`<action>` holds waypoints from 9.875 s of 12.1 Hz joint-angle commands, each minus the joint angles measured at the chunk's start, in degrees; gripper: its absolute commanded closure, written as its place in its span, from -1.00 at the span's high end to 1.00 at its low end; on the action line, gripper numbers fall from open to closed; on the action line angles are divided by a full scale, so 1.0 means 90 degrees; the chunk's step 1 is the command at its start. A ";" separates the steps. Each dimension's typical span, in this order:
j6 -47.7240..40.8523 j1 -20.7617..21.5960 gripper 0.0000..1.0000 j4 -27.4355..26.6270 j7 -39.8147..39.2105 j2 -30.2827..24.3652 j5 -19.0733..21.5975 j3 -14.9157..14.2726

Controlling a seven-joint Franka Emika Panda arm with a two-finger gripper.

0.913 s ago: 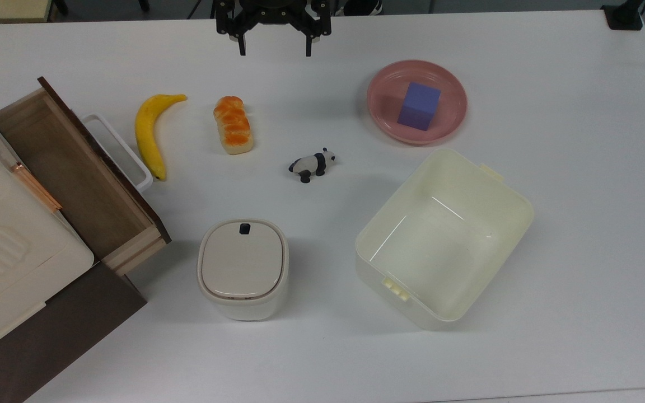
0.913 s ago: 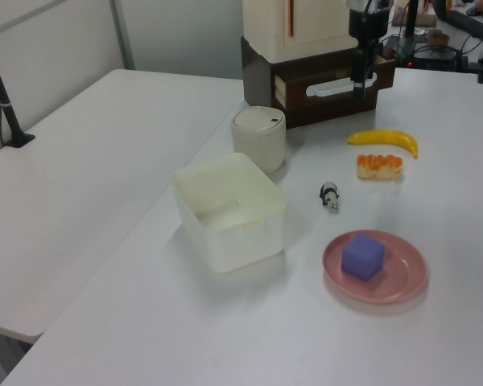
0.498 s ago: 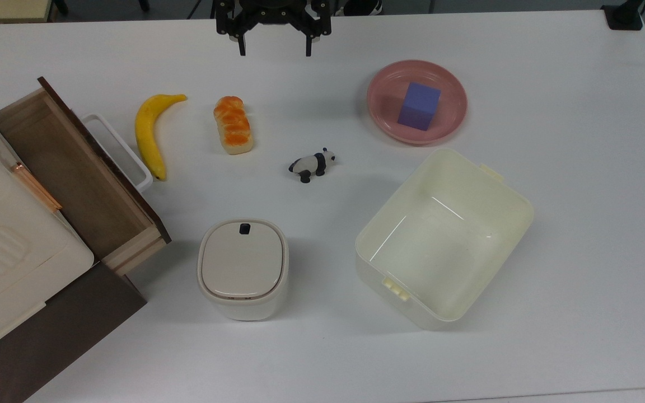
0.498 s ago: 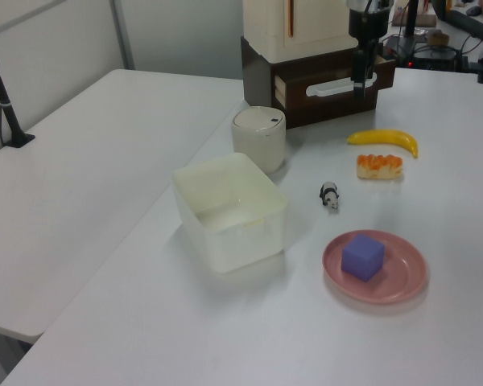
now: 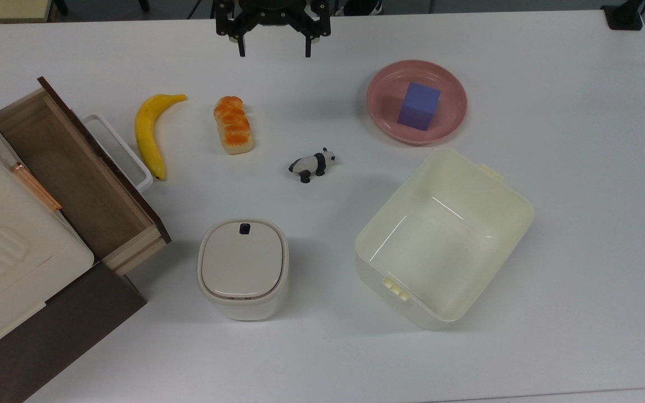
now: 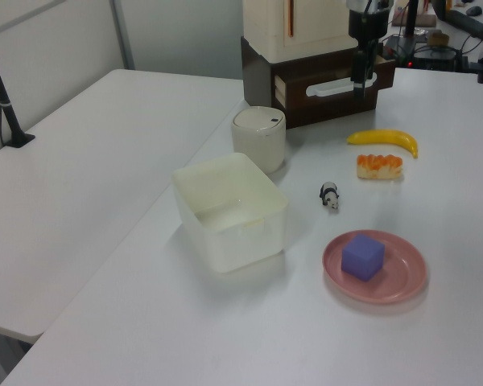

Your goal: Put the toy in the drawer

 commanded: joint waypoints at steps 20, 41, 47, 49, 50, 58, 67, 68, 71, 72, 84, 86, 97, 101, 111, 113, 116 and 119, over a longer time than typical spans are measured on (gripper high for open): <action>0.2939 0.0216 1.00 -0.1224 0.4678 0.1429 0.0660 -0.0007; 0.3262 0.0206 -0.47 -0.1185 0.4494 0.2074 0.0572 0.0120; 0.2688 0.0196 -0.48 -0.0796 0.4026 0.1831 0.0572 0.0120; 0.2374 0.0148 -0.45 -0.0464 0.3841 0.1752 0.0572 0.0120; 0.2151 0.0138 -0.45 -0.0172 0.3578 0.1684 0.0563 0.0110; 0.1836 -0.0301 -0.43 0.0768 0.1927 0.1275 0.0007 0.0042; 0.2292 -0.1677 -0.35 0.1188 -0.1712 0.1156 -0.0580 0.0032; 0.2392 -0.1766 -0.35 0.1179 -0.1969 0.1166 -0.0580 0.0032; 0.3044 -0.2127 -0.35 0.1169 -0.3557 0.1361 -0.0677 0.0032; 0.3298 -0.2186 -0.35 0.1169 -0.3969 0.1429 -0.0687 0.0032; 0.3857 -0.2402 0.40 0.1139 -0.4161 0.1869 -0.0902 0.0130; 0.3780 -0.2062 0.40 0.1110 -0.3362 0.1791 -0.0902 0.0130; 0.0432 -0.0479 1.00 0.1003 -0.0254 0.0816 -0.0219 0.0052; -0.0010 -0.0224 1.00 0.0915 -0.0096 0.0532 -0.0219 -0.0045; -0.0429 -0.0126 1.00 0.0846 0.0431 0.0277 0.0221 -0.0310; -0.0498 -0.0126 1.00 0.0846 0.0451 0.0277 0.0221 -0.0300; -0.0498 -0.0116 1.00 0.0827 0.0353 0.0277 0.0037 -0.0261; -0.0498 0.0001 1.00 0.0827 0.0109 0.0297 -0.0219 -0.0261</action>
